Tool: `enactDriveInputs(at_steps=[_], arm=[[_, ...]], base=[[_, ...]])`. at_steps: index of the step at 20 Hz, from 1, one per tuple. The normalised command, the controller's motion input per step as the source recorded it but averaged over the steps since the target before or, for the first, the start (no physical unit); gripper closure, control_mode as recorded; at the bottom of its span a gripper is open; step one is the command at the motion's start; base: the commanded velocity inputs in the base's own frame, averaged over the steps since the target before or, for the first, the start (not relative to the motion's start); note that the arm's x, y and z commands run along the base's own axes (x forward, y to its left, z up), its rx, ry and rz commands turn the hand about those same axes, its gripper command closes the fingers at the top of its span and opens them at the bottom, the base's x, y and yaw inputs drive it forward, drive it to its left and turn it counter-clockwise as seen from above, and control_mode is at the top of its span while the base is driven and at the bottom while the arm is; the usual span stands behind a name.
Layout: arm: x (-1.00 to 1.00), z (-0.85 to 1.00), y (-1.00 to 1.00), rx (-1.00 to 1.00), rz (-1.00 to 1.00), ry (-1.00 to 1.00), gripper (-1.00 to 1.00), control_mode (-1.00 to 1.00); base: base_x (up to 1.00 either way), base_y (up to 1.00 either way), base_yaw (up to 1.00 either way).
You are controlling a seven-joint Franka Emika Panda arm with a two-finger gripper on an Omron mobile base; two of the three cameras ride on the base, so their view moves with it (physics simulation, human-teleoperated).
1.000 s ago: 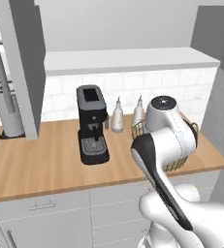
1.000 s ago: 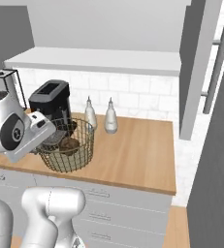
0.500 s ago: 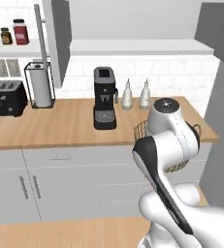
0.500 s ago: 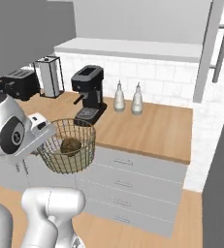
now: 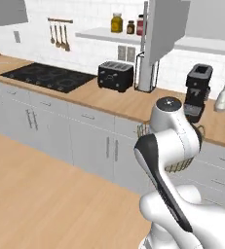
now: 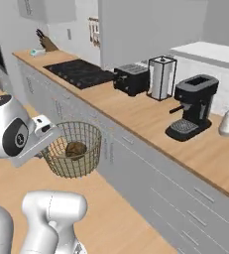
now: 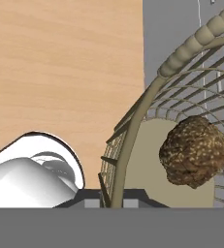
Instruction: Open the cabinet, pick up the bread from the cabinet and place it in the basket. Then move the basket to the dining counter.
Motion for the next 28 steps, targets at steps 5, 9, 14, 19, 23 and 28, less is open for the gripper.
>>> enactDriveInputs(at_steps=[5, 9, 14, 19, 23, 28], arm=[[0.00, 0.00, 0.00, 0.00, 0.00, 0.00, 1.00, 1.00], [0.00, 0.00, 0.00, 0.00, 0.00, 0.00, 1.00, 1.00], [0.00, 0.00, 0.00, 0.00, 0.00, 0.00, 1.00, 1.00], [0.00, 0.00, 0.00, 0.00, 0.00, 0.00, 1.00, 1.00], [0.00, 0.00, 0.00, 0.00, 0.00, 0.00, 1.00, 1.00], [0.00, 0.00, 0.00, 0.00, 0.00, 0.00, 1.00, 1.00]], base=[[-0.11, 0.00, 0.99], [-0.02, 0.00, 1.00], [0.13, -0.09, 0.90], [0.19, -0.16, 0.73], [0.42, -0.12, 0.29], [-0.05, 0.60, 0.04]])
